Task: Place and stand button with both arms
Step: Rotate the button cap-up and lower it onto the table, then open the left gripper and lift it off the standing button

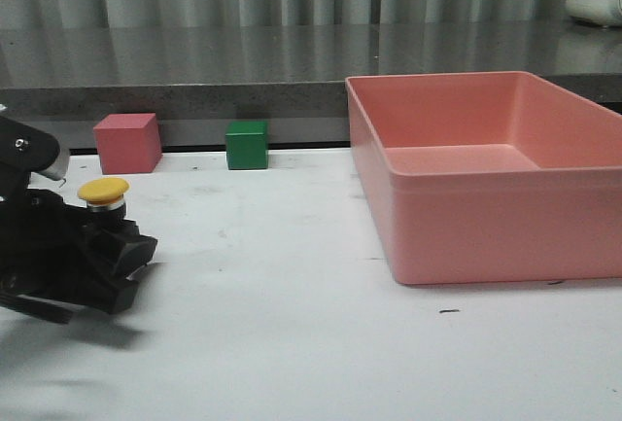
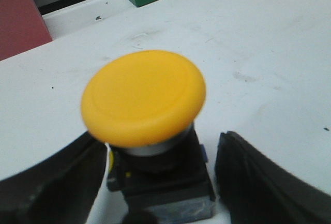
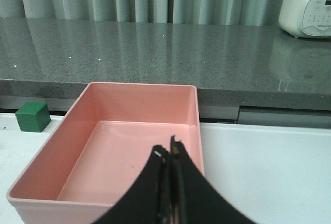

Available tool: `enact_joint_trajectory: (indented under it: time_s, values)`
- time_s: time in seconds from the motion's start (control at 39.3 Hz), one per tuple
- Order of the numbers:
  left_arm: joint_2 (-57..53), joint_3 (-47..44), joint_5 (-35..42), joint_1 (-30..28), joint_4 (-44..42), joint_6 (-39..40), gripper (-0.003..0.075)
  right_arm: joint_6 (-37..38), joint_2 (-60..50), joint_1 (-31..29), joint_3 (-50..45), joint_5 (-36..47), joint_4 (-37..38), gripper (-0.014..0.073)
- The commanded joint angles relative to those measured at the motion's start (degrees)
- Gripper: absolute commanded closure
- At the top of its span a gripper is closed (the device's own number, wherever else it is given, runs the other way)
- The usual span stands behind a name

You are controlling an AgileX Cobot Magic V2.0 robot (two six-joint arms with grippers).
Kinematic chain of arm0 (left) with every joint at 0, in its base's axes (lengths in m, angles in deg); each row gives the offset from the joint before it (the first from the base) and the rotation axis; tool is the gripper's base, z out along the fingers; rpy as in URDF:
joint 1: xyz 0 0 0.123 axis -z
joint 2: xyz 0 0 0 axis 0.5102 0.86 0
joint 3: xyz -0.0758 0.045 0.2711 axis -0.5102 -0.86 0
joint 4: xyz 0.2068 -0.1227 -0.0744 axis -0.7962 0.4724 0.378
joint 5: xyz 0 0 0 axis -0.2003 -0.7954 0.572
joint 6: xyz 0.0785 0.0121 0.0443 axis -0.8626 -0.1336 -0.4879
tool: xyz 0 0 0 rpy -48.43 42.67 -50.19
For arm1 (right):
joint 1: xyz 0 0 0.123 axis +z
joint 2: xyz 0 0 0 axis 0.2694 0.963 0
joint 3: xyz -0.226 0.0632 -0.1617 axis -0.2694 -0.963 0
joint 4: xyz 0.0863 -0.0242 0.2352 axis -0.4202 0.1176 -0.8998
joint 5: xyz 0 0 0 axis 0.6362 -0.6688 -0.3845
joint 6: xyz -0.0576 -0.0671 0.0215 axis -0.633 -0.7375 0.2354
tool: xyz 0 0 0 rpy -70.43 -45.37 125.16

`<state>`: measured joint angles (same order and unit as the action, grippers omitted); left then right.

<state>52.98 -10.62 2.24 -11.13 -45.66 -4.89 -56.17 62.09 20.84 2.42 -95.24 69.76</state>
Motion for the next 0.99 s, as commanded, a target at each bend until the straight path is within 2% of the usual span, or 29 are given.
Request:
enact_joint_trajectory:
  time_s: [0.0, 0.2, 0.36, 0.66, 0.74, 0.81, 0.86, 0.97]
  values:
    - [-2.1, 0.2, 9.7, 0.0, 0.3, 0.2, 0.022, -0.5, 0.3, -0.3, 1.5, 4.8, 0.8, 0.0655]
    - [-3.9, -1.0, 9.9, 0.0, 0.3, 0.2, 0.0212, -0.5, 0.3, -0.3, 1.5, 4.8, 0.8, 0.0655]
    - [-9.4, -3.5, 8.3, 0.0, 0.3, 0.9, 0.0212, -0.5, 0.3, -0.3, 1.5, 4.8, 0.8, 0.0655]
    - [-22.4, -4.1, -2.9, 2.4, -0.2, 3.7, 0.0182, -0.5, 0.3, -0.3, 1.5, 4.8, 0.8, 0.0655]
    - [-26.1, -4.0, -7.4, 4.1, 0.5, 5.7, 0.0183, -0.5, 0.3, -0.3, 1.5, 4.8, 0.8, 0.0655]
    - [-30.7, -3.4, -13.4, 5.3, 0.8, 12.0, 0.0183, -0.5, 0.3, -0.3, 1.5, 4.8, 0.8, 0.0655]
    - [-34.5, -2.7, -19.4, 5.3, 0.1, 17.2, 0.0184, -0.5, 0.3, -0.3, 1.5, 4.8, 0.8, 0.0655]
    - [-42.5, -0.9, -31.0, 5.3, -1.1, 22.4, 0.0184, -0.5, 0.3, -0.3, 1.5, 4.8, 0.8, 0.0655]
